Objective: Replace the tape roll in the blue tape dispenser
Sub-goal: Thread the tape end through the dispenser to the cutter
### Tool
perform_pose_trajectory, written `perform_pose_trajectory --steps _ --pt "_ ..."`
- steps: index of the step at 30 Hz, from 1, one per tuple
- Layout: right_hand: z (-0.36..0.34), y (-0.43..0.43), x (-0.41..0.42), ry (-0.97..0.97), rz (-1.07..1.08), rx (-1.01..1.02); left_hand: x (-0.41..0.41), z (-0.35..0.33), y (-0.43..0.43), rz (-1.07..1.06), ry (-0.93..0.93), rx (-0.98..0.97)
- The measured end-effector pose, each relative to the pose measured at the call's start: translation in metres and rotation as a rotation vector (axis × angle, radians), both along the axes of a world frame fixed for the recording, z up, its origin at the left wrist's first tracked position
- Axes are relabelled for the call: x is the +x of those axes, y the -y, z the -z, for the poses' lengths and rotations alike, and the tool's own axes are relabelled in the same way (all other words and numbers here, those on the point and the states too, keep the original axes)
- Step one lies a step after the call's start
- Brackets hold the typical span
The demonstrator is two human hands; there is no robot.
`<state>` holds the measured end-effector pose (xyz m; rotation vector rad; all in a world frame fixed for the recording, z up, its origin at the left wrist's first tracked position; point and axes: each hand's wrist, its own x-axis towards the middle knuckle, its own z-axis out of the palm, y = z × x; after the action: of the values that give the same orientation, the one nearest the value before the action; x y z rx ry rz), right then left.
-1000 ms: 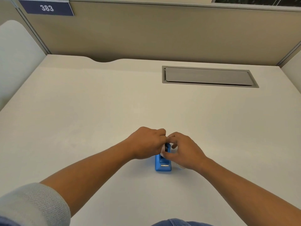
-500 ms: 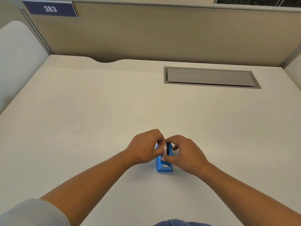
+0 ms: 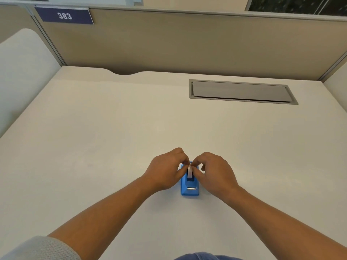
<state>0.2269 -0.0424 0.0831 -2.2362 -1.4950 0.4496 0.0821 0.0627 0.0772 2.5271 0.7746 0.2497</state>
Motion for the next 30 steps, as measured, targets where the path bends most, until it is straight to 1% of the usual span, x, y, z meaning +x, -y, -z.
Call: perform_pose_trajectory --steps 4,6,8,10,13,20,27,30 --pt "-0.001 0.003 0.001 0.022 0.006 -0.009 -0.014 0.000 0.004 -0.062 0.093 -0.107" --pt "-0.002 0.005 0.000 0.023 -0.001 -0.006 -0.019 0.002 0.008 -0.042 0.073 -0.163" --pt "-0.004 0.006 -0.002 0.023 -0.007 0.000 -0.020 0.007 0.011 -0.003 -0.001 -0.178" --pt "-0.005 0.008 -0.003 0.024 -0.019 0.011 -0.019 0.014 0.014 0.014 -0.066 -0.162" --pt "-0.008 0.012 -0.005 0.036 -0.047 0.005 -0.018 0.024 0.020 0.018 -0.106 -0.117" --pt "-0.007 0.023 -0.011 0.072 -0.110 -0.037 -0.017 0.029 0.023 -0.027 -0.104 -0.065" --pt "-0.007 0.028 -0.014 0.130 -0.152 -0.011 -0.015 0.028 0.024 -0.038 -0.128 -0.051" --pt "-0.007 0.032 -0.016 0.174 -0.204 -0.006 -0.014 0.028 0.024 -0.045 -0.137 -0.027"
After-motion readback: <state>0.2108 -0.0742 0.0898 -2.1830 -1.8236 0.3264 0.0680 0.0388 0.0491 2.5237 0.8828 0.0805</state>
